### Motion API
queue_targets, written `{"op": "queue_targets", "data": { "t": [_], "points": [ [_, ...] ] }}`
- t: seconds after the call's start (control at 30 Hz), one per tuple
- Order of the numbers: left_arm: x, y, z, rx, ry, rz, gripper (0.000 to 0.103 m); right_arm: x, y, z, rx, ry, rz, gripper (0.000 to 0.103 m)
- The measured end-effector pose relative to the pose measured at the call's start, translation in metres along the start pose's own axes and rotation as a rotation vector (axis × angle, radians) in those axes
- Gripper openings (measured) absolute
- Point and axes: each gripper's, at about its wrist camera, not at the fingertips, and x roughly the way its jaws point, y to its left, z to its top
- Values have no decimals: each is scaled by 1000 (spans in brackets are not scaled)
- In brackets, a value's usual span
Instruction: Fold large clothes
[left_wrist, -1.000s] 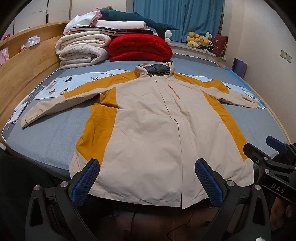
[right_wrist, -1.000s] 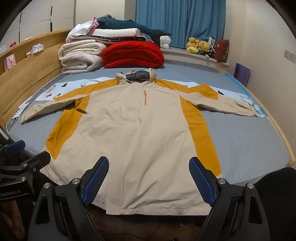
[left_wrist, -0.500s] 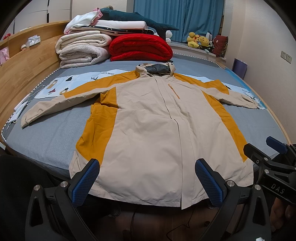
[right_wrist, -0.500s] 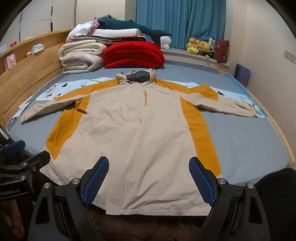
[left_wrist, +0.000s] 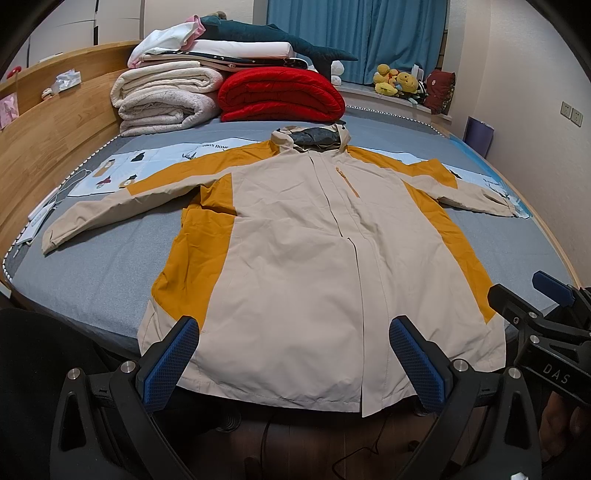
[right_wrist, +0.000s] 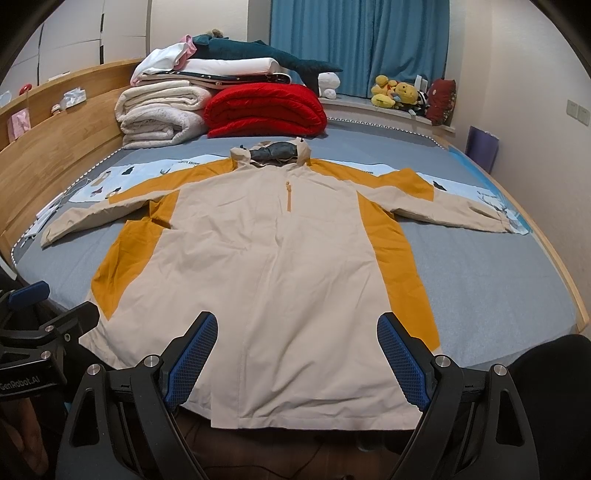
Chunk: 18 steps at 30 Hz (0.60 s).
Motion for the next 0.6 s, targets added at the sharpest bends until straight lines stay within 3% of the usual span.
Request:
{"op": "queue_targets", "data": {
  "t": [0.37,0.6],
  "points": [
    [-2,-2,1,8,-16,-15,100,0,0,0,0,-1,0,88],
    [-4,-7,1,16,-22,-35,74,-1,0,3,-9,6,21,88]
  ]
}}
